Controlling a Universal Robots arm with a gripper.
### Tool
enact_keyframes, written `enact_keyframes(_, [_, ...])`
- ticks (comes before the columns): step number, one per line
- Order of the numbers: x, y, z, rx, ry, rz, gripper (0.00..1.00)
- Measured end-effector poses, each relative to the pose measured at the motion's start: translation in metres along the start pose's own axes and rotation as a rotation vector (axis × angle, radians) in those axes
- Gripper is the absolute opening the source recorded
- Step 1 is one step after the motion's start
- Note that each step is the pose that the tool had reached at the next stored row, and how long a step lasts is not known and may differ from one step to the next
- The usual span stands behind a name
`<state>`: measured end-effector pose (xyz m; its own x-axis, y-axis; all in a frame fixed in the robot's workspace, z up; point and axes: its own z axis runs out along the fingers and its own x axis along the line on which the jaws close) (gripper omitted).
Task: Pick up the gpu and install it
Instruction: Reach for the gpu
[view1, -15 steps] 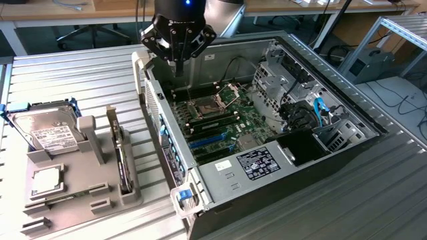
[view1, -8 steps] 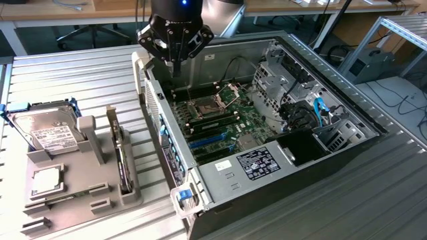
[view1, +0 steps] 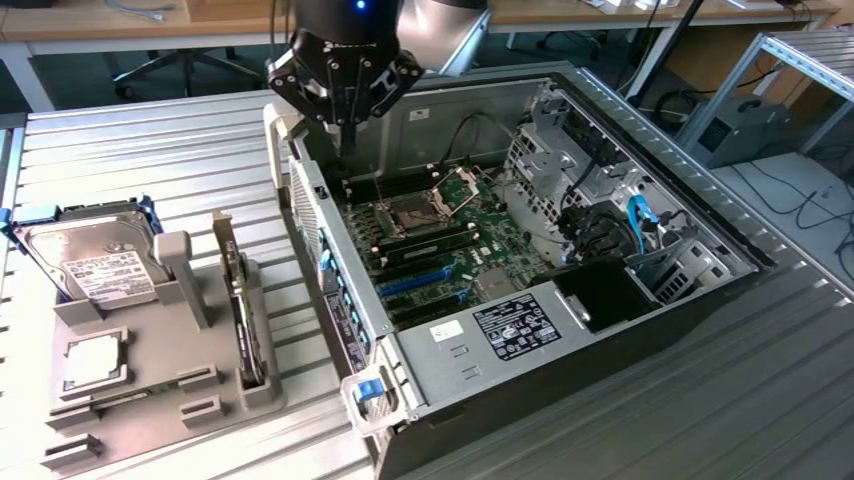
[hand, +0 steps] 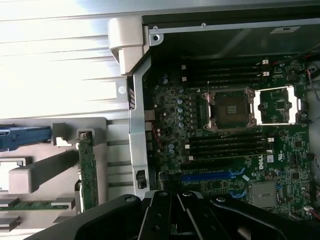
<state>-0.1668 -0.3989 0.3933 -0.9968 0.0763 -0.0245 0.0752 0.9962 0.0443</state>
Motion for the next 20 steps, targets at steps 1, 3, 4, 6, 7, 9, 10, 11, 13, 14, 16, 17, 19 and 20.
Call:
enact_keyframes(1, [0.001,-0.0001,0.0000,-0.0001,0.0000,0.000,0.11])
enact_keyframes(3, [0.002,-0.0002,0.0000,0.0000,0.0000,0.000,0.11])
enact_keyframes(4, [0.002,-0.0002,-0.0001,0.0000,0.0000,0.000,0.11])
enact_keyframes(6, [0.004,-0.0003,-0.0001,0.0000,0.0000,0.000,0.11])
enact_keyframes(7, [0.004,-0.0003,-0.0001,-0.0001,0.0000,0.000,0.11])
enact_keyframes(9, [0.005,-0.0004,-0.0001,0.0000,0.0000,0.000,0.11])
enact_keyframes(10, [0.006,-0.0004,-0.0002,0.0000,0.0000,0.000,0.11])
enact_keyframes(11, [0.006,-0.0005,-0.0002,0.0000,0.0000,0.000,0.11])
enact_keyframes(13, [0.007,-0.0006,-0.0002,-0.0001,0.0000,0.000,0.11])
enact_keyframes(14, [0.008,-0.0006,-0.0002,-0.0001,0.0000,0.000,0.11])
enact_keyframes(16, [0.009,-0.0007,-0.0003,0.0000,0.0000,0.000,0.11])
enact_keyframes(17, [0.010,-0.0007,-0.0003,-0.0001,0.0000,0.000,0.11])
enact_keyframes(19, [0.011,-0.0008,-0.0003,0.0000,0.0000,0.000,0.11])
enact_keyframes(20, [0.011,-0.0008,-0.0003,0.0000,0.0000,0.000,0.11])
